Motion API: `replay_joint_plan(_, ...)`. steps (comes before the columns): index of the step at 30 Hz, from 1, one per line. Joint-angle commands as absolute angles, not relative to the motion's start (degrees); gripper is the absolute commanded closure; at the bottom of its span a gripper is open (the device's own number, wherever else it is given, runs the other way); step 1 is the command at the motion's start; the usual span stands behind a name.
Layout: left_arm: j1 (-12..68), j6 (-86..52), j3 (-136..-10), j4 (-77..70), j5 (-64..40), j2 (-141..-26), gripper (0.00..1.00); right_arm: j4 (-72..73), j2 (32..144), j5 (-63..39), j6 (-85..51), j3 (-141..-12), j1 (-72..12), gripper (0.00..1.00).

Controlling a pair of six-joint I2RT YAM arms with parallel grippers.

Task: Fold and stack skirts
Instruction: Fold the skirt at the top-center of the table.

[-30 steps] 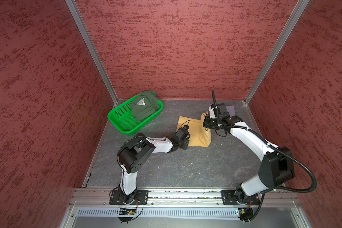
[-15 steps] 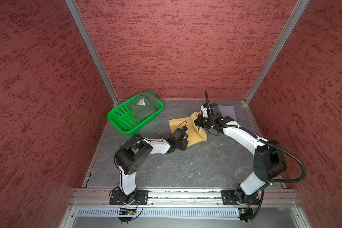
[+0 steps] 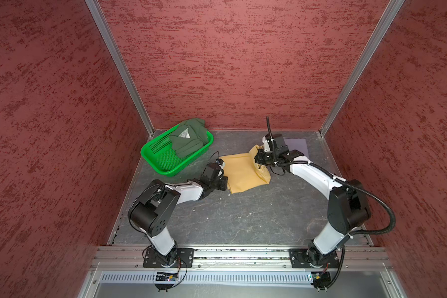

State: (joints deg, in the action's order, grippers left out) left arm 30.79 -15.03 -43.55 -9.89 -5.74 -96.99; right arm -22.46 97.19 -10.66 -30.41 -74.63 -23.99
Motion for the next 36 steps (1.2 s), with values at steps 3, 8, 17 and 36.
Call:
replay_joint_plan(3,30.7,-16.7,-43.4,-14.9,-7.5,-100.7,1.0,-23.5,97.0,-9.1,-29.2,-76.7,-25.0,1.0)
replay_joint_plan(8,30.7,-18.7,-43.1,-18.0,-8.4,-103.3,1.0,-23.7,97.1,-9.5,-29.7,-76.7,-26.6,1.0)
replay_joint_plan(17,30.7,-19.3,-42.7,-20.0,-10.0,-105.5,1.0,-19.1,96.9,-12.1,-34.9,-76.3,-30.9,1.0)
replay_joint_plan(36,30.7,-19.1,-42.5,-20.0,-10.8,-105.5,1.0,-13.3,109.3,-14.6,-39.9,-79.9,-35.9,1.0)
